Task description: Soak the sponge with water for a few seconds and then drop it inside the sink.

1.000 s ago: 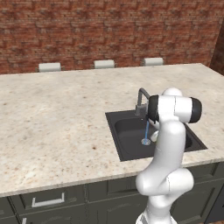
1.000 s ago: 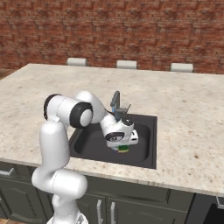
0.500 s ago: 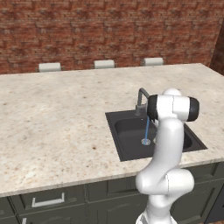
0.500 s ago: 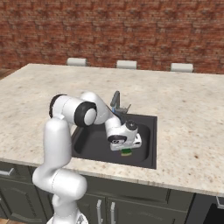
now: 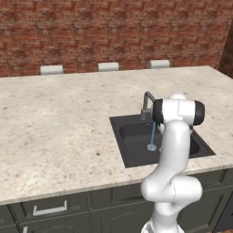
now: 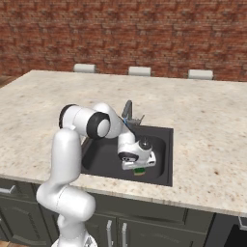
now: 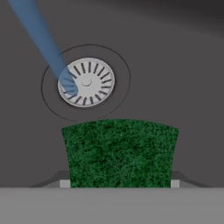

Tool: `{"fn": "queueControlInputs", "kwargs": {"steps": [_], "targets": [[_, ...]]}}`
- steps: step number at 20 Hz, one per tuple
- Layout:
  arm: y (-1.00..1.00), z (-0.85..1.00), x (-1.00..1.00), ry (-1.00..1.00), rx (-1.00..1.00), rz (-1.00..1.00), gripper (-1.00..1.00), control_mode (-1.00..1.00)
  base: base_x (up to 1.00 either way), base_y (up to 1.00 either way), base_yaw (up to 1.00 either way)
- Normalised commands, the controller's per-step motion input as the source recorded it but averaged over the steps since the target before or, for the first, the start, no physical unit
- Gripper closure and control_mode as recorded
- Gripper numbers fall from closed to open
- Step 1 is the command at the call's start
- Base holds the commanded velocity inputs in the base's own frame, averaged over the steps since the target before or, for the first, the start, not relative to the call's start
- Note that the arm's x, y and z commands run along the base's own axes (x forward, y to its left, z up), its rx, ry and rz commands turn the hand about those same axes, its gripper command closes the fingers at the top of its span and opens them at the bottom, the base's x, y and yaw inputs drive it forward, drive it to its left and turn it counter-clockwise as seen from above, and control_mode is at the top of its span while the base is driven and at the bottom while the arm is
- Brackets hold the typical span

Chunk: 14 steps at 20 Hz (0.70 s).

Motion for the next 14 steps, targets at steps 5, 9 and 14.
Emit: {"fn": "queueControlInputs", "kwargs": {"steps": [5,9,14], "targets": [[0.0,0.0,0.0,0.0,0.0,0.0,1.0,-1.0,0.0,0.0,0.0],[0.0,0.0,0.0,0.0,0.0,0.0,-1.0,-1.0,0.0,0.0,0.0],[0.0,0.08,0.0,0.0,-0.01,0.0,-1.0,-1.0,0.0,0.0,0.0]]}}
